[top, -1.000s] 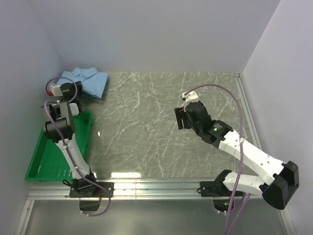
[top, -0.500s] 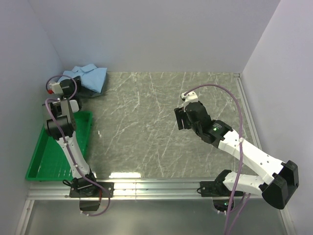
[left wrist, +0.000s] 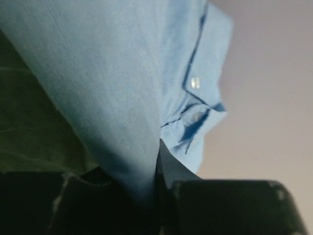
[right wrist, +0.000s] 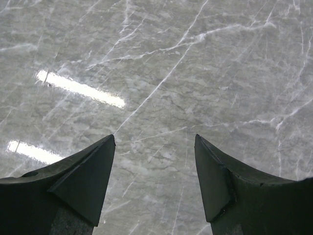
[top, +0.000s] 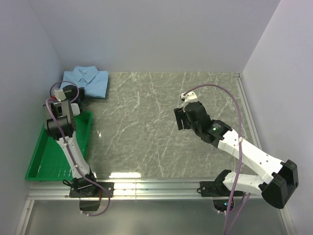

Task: Fold and stack the long sleeve shirts
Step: Neatly place the folded shirt to the corner

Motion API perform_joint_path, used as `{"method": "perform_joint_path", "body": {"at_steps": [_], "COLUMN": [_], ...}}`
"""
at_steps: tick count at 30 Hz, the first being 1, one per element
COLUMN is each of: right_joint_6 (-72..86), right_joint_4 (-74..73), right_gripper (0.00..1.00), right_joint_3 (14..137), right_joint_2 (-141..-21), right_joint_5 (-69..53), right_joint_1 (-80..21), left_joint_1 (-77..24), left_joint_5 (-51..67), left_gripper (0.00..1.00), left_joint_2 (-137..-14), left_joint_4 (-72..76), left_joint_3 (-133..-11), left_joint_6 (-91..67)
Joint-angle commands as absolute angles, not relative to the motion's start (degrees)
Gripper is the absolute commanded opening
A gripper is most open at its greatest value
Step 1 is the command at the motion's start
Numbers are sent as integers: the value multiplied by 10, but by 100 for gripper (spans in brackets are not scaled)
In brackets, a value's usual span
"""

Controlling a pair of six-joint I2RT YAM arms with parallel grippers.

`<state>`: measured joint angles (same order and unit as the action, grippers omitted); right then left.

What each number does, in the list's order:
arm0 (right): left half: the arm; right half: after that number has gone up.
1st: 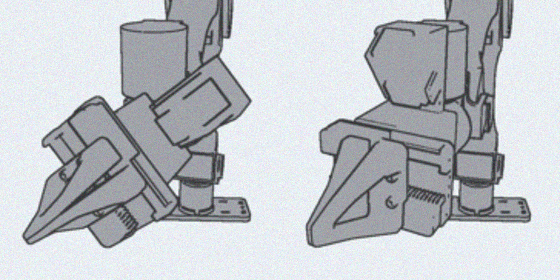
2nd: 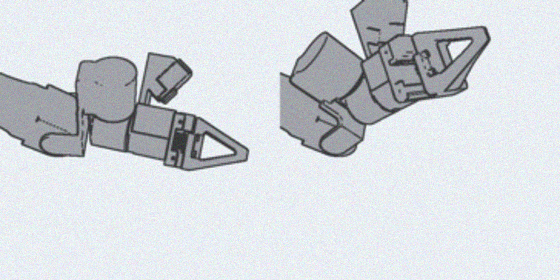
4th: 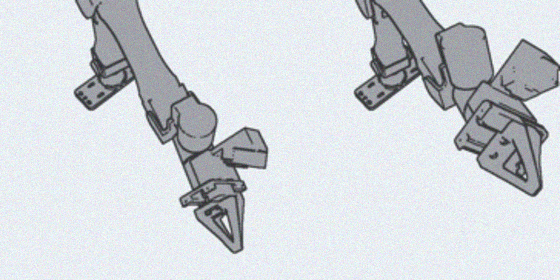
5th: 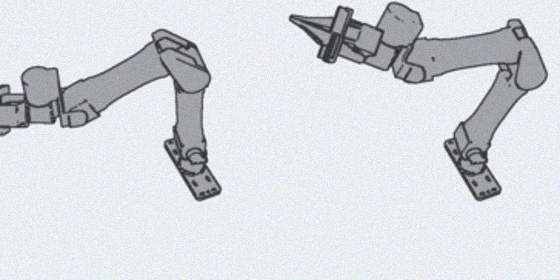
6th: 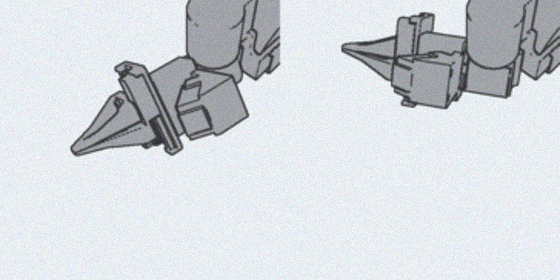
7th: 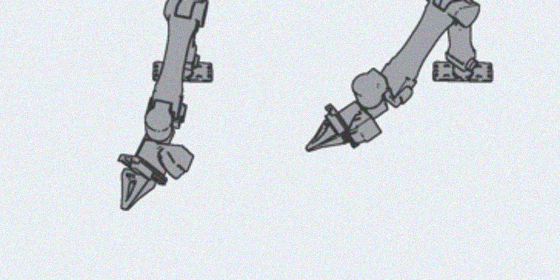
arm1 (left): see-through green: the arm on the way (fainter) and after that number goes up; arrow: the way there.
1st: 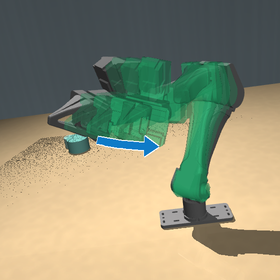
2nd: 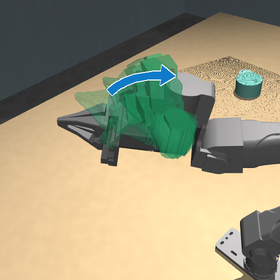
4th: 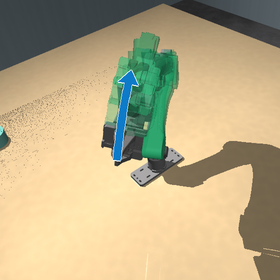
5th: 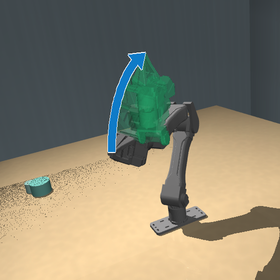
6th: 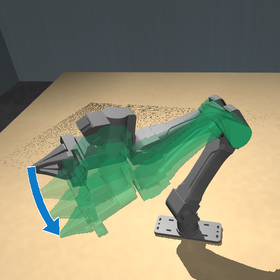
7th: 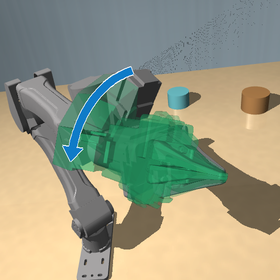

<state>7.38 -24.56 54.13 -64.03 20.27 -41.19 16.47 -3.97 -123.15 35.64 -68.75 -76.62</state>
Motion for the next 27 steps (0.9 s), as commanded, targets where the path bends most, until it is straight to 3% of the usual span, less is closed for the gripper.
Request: {"method": "perform_joint_path", "body": {"at_steps": [1,6,10,12,16,22,27], "right_joint_6": [71,74,75,75,75,73,74], "right_joint_4": [-236,-236,-236,-236,-235,-237,-239], "right_gripper": [73,72,72,72,72,71,71], "right_joint_3": [560,555,550,548,542,541,544], "right_joint_2": [-637,-630,-622,-616,-607,-600,-606], "right_joint_5": [201,199,193,192,192,192,192], "right_joint_1": [-408,-408,-407,-408,-407,-407,-407], "left_joint_1": [163,164,165,165,167,182,191], "left_joint_5": [-40,-64,-69,-73,-89,-89,-97], "left_gripper": [22,46,50,62,62,50,54], "left_joint_2": [-1194,-1168,-1157,-1151,-1143,-1156,-1172], "left_joint_4": [295,244,214,198,162,128,108], "left_joint_3": [-707,-698,-710,-723,-742,-771,-787], "left_joint_6": [-702,-684,-651,-640,-621,-603,-597]}}
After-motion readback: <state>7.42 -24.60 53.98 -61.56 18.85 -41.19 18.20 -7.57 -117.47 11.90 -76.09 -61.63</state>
